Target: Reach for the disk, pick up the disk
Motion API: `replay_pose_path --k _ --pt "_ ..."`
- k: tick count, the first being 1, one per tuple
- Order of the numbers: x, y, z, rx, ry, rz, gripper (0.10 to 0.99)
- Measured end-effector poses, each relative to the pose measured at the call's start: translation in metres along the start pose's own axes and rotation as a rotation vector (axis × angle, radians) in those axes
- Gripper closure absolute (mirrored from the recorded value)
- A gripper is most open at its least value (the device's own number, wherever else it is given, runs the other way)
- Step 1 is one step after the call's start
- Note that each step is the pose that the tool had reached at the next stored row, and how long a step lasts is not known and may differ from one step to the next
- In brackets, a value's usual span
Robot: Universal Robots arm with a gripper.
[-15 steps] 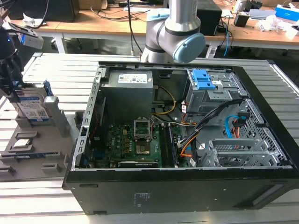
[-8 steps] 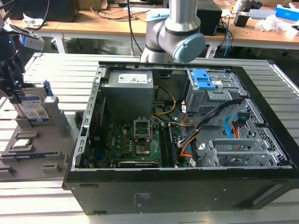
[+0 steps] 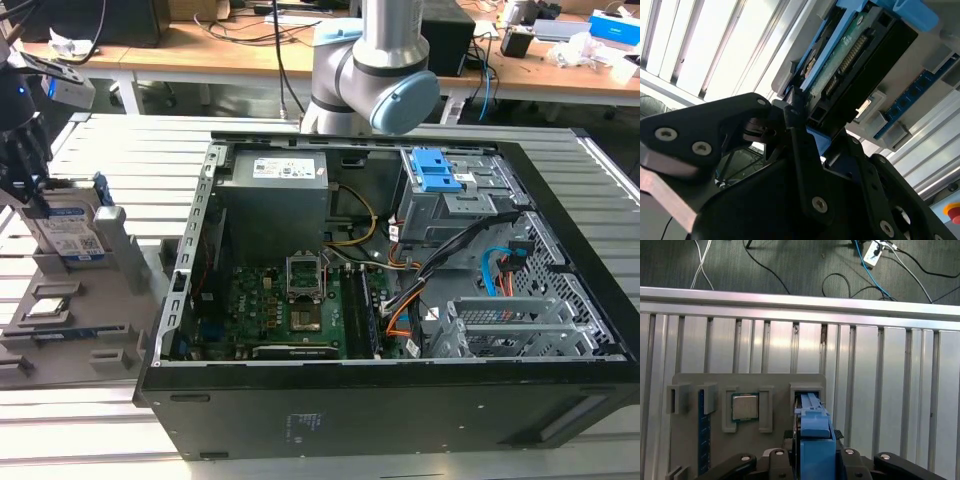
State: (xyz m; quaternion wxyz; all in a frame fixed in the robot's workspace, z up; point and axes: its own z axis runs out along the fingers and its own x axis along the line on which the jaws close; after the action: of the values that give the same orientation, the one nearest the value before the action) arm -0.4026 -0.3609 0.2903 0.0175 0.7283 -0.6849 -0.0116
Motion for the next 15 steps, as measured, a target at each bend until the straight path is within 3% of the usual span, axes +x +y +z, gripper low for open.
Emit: replay_pose_path --k 15 --pt "0.0 0.0 0.0007 0.0 0.0 0.0 0.722"
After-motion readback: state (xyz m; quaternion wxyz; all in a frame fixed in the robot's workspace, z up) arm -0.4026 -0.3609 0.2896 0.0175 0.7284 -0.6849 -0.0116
